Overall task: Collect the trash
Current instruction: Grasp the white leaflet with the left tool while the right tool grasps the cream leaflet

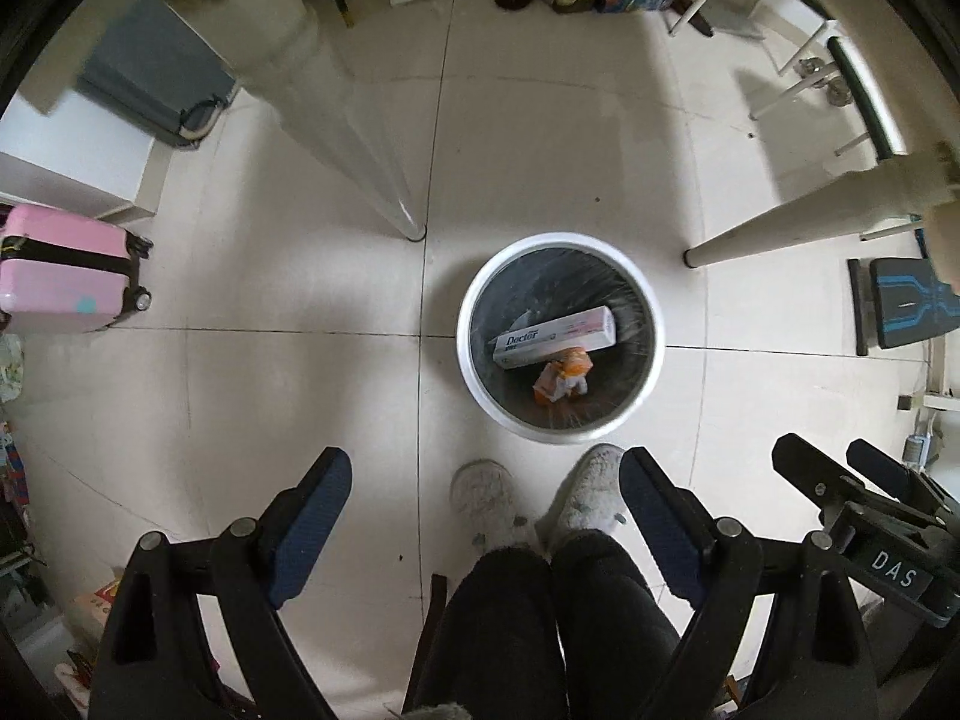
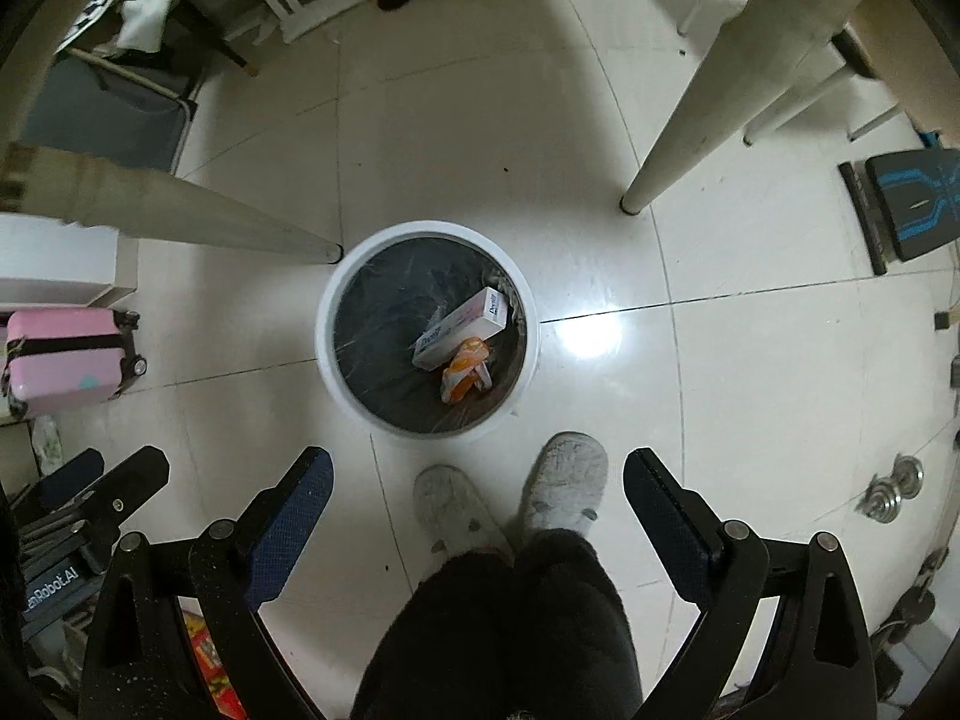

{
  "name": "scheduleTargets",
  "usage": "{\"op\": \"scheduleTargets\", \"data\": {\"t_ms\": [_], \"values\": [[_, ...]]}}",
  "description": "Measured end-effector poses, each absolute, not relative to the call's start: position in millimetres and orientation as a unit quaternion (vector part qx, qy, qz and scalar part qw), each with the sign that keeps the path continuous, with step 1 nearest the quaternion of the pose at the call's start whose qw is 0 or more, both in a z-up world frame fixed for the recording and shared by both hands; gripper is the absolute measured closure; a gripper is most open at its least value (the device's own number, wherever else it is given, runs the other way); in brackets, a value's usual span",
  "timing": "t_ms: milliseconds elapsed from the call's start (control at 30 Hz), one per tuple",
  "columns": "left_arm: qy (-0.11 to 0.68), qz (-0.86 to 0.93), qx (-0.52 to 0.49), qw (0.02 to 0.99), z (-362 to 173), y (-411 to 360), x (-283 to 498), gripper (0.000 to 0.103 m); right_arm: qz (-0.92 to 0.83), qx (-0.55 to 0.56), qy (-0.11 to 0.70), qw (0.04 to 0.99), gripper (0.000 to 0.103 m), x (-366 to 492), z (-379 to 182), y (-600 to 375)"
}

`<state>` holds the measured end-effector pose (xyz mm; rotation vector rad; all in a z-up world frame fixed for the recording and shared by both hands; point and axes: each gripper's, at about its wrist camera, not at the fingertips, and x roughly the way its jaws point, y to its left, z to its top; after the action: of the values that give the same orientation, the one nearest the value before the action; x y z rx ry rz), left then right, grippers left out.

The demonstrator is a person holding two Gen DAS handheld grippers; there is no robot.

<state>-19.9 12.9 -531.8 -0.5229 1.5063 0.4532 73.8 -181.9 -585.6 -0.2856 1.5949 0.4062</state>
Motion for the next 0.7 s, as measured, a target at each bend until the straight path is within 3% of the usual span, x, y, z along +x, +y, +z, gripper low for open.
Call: {"op": "scheduleTargets", "data": {"t_ms": [433, 700], "values": [[0.628, 0.203, -0.228, 0.716, -372.8, 0.8, -40.4, 0.012, 0.216, -0.098, 0.687, 0.687, 0.004, 40.3, -392.9, -185.7], [0.593, 0.221, -0.216, 0.744, -312.3, 12.4, -2.8, 0.012, 0.234, -0.045, 0.657, 0.715, 0.004, 81.8, -305.3, -184.4]]}}
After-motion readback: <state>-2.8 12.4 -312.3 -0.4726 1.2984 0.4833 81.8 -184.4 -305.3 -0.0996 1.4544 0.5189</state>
